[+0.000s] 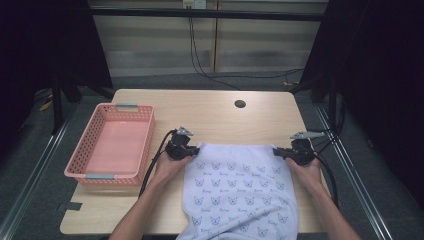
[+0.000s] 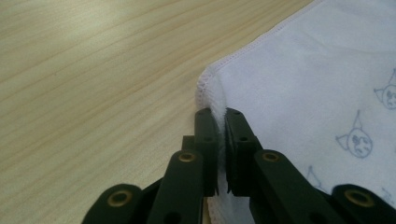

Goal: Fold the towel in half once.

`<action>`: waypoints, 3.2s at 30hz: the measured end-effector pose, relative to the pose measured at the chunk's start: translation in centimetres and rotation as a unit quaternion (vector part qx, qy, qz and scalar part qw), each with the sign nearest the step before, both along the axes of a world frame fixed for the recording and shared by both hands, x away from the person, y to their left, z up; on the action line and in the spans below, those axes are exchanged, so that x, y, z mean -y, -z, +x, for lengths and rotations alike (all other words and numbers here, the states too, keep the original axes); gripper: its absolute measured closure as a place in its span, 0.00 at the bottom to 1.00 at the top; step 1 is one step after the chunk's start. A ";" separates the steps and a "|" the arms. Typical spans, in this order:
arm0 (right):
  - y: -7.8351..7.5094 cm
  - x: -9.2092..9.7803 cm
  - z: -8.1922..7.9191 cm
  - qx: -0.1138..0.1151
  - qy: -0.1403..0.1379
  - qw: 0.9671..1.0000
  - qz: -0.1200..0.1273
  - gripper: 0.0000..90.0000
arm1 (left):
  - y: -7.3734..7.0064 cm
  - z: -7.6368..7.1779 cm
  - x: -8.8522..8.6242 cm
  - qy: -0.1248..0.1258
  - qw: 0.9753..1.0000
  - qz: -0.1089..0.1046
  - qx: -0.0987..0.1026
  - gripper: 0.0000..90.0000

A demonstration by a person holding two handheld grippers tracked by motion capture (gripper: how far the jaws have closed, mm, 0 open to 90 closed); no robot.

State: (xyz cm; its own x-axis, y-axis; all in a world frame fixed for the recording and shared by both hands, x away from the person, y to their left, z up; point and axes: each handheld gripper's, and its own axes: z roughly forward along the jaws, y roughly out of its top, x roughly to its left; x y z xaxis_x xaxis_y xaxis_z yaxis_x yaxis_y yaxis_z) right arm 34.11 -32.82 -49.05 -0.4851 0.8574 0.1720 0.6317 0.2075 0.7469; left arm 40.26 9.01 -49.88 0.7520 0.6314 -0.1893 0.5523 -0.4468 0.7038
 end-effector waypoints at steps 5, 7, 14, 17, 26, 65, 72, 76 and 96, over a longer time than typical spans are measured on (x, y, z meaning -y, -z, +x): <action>-2.4 0.8 -0.1 0.026 0.000 0.999 0.035 0.96 | -3.2 -0.6 -0.7 0.000 0.998 -0.049 0.024 0.96; -3.5 1.0 0.0 0.035 -0.002 0.999 0.040 0.96 | -4.7 -0.8 -0.6 0.000 0.998 -0.055 0.043 0.96; -8.3 1.5 0.7 0.077 -0.005 0.995 0.060 0.96 | -10.4 0.3 -1.4 -0.024 0.992 -0.077 0.099 0.96; -9.8 1.6 1.5 0.093 -0.002 0.993 0.067 0.96 | -11.9 1.2 -2.1 -0.036 0.990 -0.084 0.111 0.96; -11.7 1.3 6.0 0.093 0.012 0.994 0.063 0.97 | -13.3 3.1 -3.0 -0.051 0.988 -0.076 0.127 0.96; -9.0 -0.1 -5.8 0.055 -0.088 0.990 0.096 0.97 | -10.9 -8.8 -6.0 0.010 0.988 -0.108 0.115 0.96; -6.2 -0.4 -10.4 0.012 -0.102 0.991 0.083 0.97 | -7.5 -13.1 -7.2 0.041 0.995 -0.057 0.065 0.96; -4.0 -1.1 -12.6 -0.031 -0.115 0.990 0.070 0.97 | -4.7 -14.8 -7.3 0.050 0.998 -0.036 0.011 0.96; 0.2 -1.9 -14.0 -0.112 -0.110 0.988 0.000 0.98 | -0.9 -15.7 -5.8 0.058 0.997 0.028 -0.052 0.96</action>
State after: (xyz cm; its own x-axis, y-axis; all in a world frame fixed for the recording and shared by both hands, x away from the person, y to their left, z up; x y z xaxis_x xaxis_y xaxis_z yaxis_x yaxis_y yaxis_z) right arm 20.10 -30.88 -49.24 -0.6104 0.7349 0.2954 0.7198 0.3591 0.5941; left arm 24.51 14.81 -48.94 0.7989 0.5530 -0.2365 0.5630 -0.5492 0.6176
